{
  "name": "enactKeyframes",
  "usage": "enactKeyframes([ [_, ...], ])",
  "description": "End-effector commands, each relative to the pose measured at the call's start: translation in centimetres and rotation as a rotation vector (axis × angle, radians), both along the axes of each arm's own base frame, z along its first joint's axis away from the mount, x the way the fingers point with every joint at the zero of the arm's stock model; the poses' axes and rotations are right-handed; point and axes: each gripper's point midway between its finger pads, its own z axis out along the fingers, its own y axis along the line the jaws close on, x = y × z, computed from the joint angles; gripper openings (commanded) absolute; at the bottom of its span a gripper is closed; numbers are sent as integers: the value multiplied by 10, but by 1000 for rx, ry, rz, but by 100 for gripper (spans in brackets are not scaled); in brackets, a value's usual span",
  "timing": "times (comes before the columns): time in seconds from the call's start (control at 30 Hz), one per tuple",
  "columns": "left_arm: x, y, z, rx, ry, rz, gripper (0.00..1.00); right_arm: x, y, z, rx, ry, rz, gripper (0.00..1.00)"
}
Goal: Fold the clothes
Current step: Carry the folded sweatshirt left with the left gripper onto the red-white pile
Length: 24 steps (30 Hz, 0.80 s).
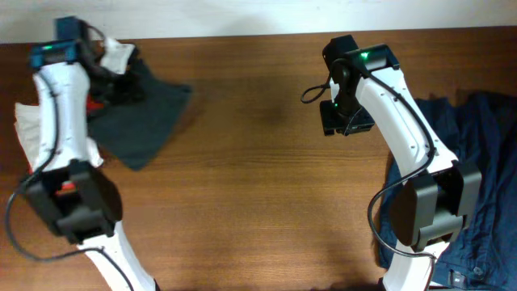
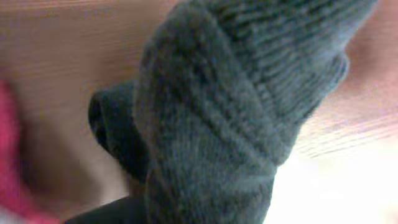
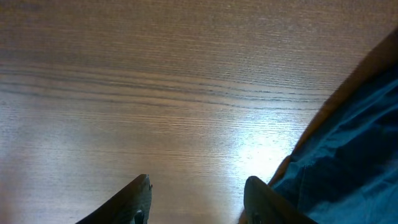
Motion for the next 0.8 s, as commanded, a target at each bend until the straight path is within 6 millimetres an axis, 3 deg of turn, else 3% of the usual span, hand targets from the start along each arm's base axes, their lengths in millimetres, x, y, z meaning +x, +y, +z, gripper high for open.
enactKeyframes([
  [0.0, -26, 75, 63, 70, -114, 191, 1, 3, -5, 9, -13, -30, -16, 52],
  [0.07, -40, 112, 75, 85, -140, 278, 1, 3, -5, 9, -13, -30, -17, 53],
  [0.2, -60, 183, 81, 89, -184, 456, 1, 2, -5, 9, -13, -28, -17, 53],
  [0.43, -61, 190, 83, 24, -207, 486, 1, 2, -5, 9, -12, -28, -18, 53],
  [0.5, -59, 181, 72, -30, -198, 468, 1, 3, -5, 9, -12, -29, -21, 53],
  [0.57, -54, 185, 52, -27, -195, 469, 1, 2, -4, 9, -9, -27, -21, 53],
  [0.7, -28, 212, 33, 56, -311, 474, 3, 2, -4, 9, -9, -25, -21, 53],
  [0.77, -20, 237, 16, 145, -317, 511, 5, 2, -4, 9, -9, -25, -21, 53],
])
